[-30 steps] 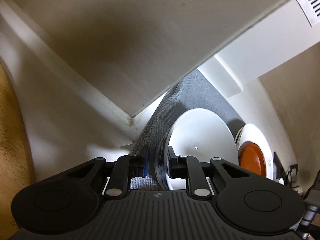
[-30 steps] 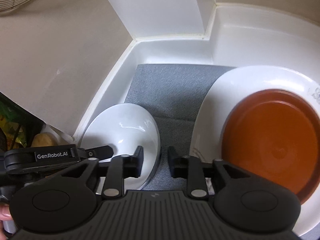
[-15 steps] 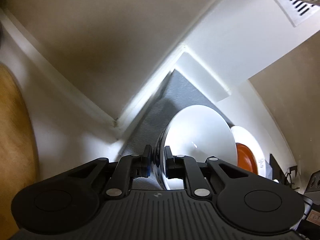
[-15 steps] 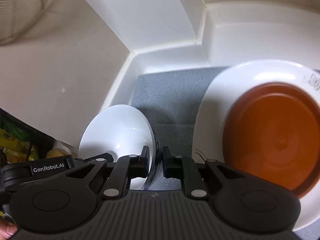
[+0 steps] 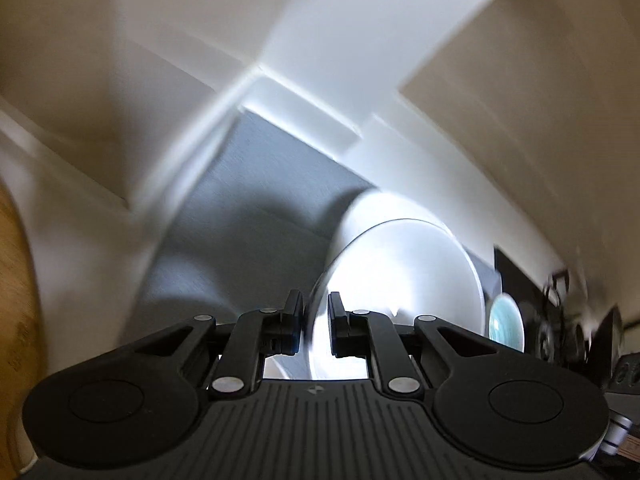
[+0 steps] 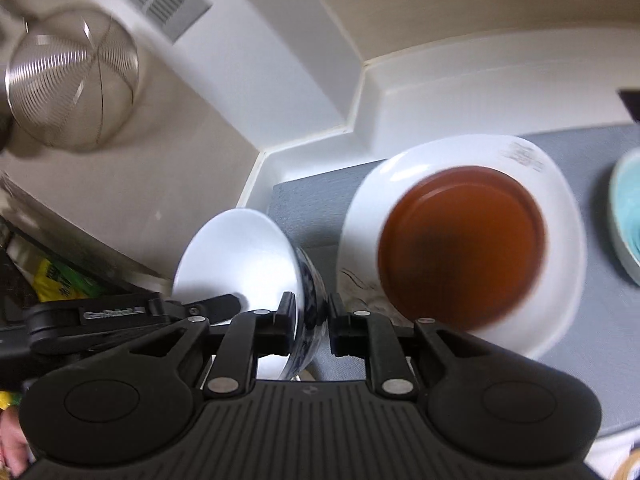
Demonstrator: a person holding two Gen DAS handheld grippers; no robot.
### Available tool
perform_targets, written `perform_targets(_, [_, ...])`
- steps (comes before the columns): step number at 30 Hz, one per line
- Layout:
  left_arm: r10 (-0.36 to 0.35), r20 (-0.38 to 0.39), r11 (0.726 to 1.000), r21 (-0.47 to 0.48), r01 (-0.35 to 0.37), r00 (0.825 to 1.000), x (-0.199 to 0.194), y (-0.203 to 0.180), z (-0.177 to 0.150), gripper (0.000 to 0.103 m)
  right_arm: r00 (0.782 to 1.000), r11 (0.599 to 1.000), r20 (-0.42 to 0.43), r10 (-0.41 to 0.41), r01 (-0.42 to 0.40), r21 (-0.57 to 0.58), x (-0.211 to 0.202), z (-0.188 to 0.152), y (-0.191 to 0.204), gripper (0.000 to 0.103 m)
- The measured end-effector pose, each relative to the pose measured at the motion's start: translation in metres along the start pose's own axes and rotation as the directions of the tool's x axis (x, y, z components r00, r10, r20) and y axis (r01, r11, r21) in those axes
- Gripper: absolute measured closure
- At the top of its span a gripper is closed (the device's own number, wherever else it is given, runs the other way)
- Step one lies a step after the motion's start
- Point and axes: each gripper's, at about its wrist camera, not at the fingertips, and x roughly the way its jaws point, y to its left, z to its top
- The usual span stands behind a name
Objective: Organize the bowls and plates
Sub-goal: 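Lift the white bowl with both grippers toward the pale blue bowl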
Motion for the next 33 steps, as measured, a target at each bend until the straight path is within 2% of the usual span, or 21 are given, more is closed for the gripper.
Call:
perform_targets(5, [-0.020, -0.082, 0.992, 0.120, 0.030, 0.996, 0.025, -0.055, -0.006, 0.090, 0.996, 0.998, 0.076, -0.048, 0.045, 0.035, -0.043, -0.006, -0.029, 0.081])
perform_targets(9, [-0.042, -0.115, 0.970, 0.232, 0.068, 0.992, 0.035, -0.105, 0.000, 0.090, 0.986, 0.994, 0.145, -0.078, 0.065, 0.086, -0.077, -0.003, -0.056, 0.081])
perform_targets(13, [-0.075, -0.166, 0.959, 0.258, 0.117, 0.983, 0.044, -0.152, 0.006, 0.090, 0.967, 0.985, 0.229, -0.115, 0.081, 0.150, -0.112, 0.005, -0.085, 0.082])
perform_targets(20, [-0.107, -0.200, 0.922, 0.346, 0.173, 0.974, 0.053, -0.229, 0.007, 0.090, 0.921, 0.969, 0.350, -0.170, 0.092, 0.228, -0.166, 0.028, -0.127, 0.083])
perform_targets(24, [-0.111, -0.230, 0.906, 0.376, 0.194, 0.967, 0.058, -0.254, 0.007, 0.090, 0.900, 0.971, 0.386, -0.205, 0.137, 0.194, -0.184, 0.040, -0.134, 0.083])
perform_targets(27, [-0.089, -0.228, 0.898, 0.403, 0.177, 0.970, 0.064, -0.269, 0.006, 0.090, 0.898, 0.969, 0.389, -0.203, 0.128, 0.211, -0.186, 0.045, -0.150, 0.082])
perform_targets(29, [-0.052, -0.219, 0.894, 0.425, 0.143, 0.974, 0.072, -0.277, 0.005, 0.090, 0.905, 0.967, 0.376, -0.200, 0.121, 0.224, -0.180, 0.046, -0.160, 0.082])
perform_targets(33, [0.017, -0.237, 0.891, 0.445, 0.093, 0.971, 0.097, -0.285, 0.002, 0.090, 0.918, 0.961, 0.338, -0.205, 0.123, 0.248, -0.161, 0.044, -0.181, 0.082])
